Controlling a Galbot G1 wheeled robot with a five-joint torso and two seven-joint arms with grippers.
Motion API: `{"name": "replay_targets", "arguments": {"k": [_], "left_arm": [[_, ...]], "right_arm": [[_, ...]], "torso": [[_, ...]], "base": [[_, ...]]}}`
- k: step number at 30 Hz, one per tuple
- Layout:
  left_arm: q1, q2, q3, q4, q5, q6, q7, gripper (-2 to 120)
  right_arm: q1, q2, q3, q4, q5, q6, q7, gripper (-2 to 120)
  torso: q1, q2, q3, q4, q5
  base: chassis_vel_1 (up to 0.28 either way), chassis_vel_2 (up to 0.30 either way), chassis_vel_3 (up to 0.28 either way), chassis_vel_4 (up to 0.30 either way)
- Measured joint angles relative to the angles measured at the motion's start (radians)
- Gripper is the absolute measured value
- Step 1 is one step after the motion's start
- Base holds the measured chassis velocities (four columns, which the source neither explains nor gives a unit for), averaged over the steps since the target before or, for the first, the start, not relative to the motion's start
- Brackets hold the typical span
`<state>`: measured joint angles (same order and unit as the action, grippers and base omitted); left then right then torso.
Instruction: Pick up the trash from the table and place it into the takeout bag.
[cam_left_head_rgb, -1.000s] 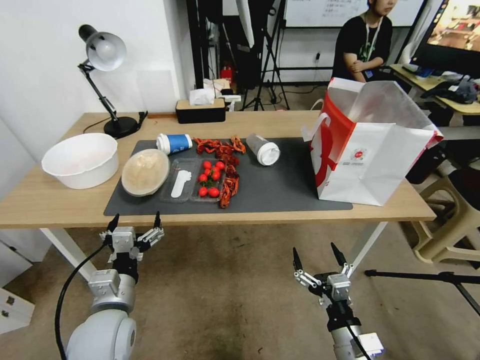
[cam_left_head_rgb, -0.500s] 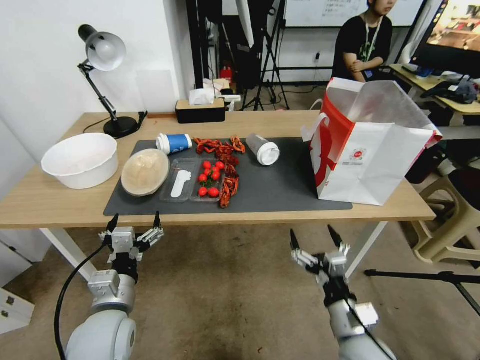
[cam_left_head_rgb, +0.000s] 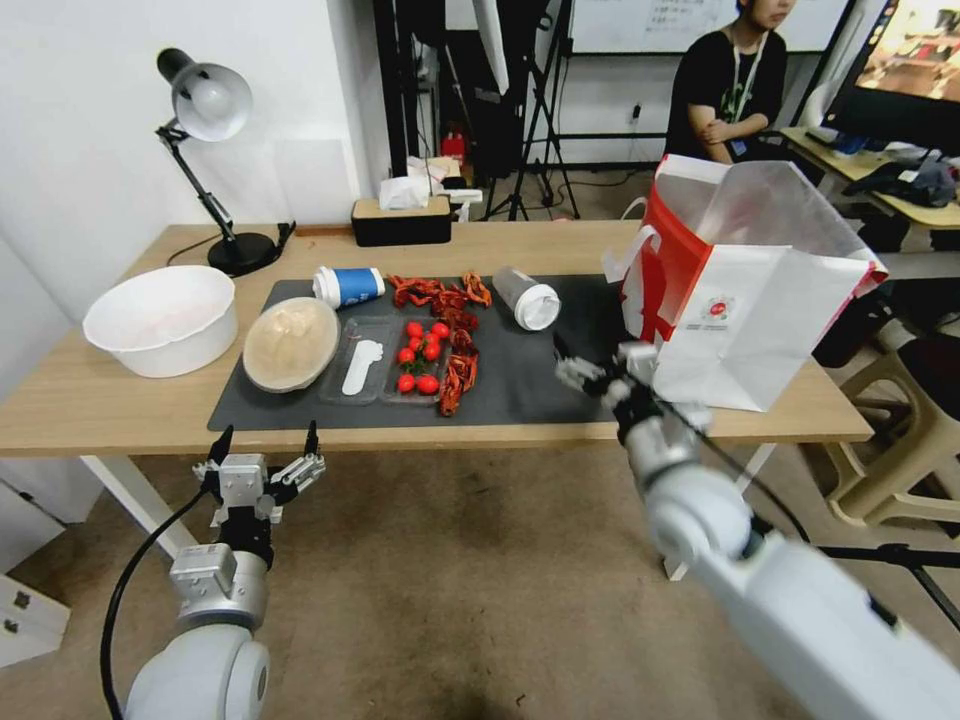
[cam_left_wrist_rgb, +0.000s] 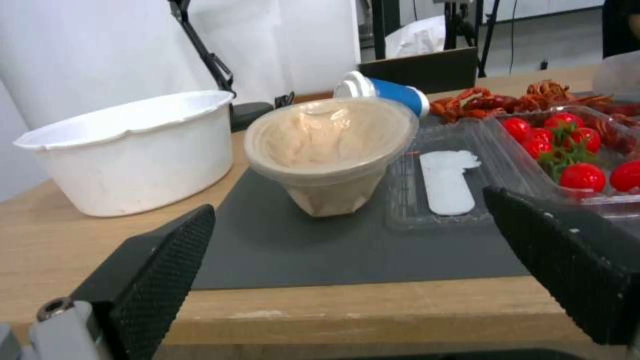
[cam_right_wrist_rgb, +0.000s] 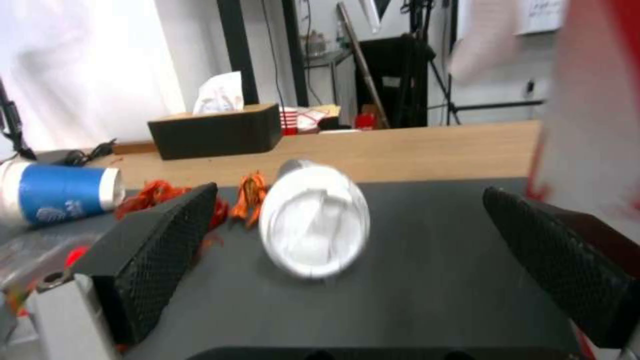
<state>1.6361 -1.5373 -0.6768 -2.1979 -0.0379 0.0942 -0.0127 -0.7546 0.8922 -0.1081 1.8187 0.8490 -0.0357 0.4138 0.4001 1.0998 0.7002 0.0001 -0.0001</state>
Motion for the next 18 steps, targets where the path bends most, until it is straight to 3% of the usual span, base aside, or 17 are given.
{"name": "replay_targets", "arguments": {"k": [6, 18], "left_arm": [[0.002, -0.004, -0.004, -0.004, 0.0, -0.004, -0.001, 100], [0.001, -0.004, -0.01, -0.005, -0.001, -0.01, -0.002, 100]], "right_arm": [[0.173, 0.007, -0.094, -0.114, 0.102, -0.026, -0.026, 100], [0.266, 0.066, -0.17, -0.239, 0.131, -0.051, -0.023, 100]], "torso": [[0.0, 0.0, 0.0, 0.0, 0.0001], [0.0, 0.0, 0.0, -0.0001, 0.0001]], "base": [[0.0, 0.0, 0.0, 0.0], [0.0, 0.0, 0.0, 0.0]]}}
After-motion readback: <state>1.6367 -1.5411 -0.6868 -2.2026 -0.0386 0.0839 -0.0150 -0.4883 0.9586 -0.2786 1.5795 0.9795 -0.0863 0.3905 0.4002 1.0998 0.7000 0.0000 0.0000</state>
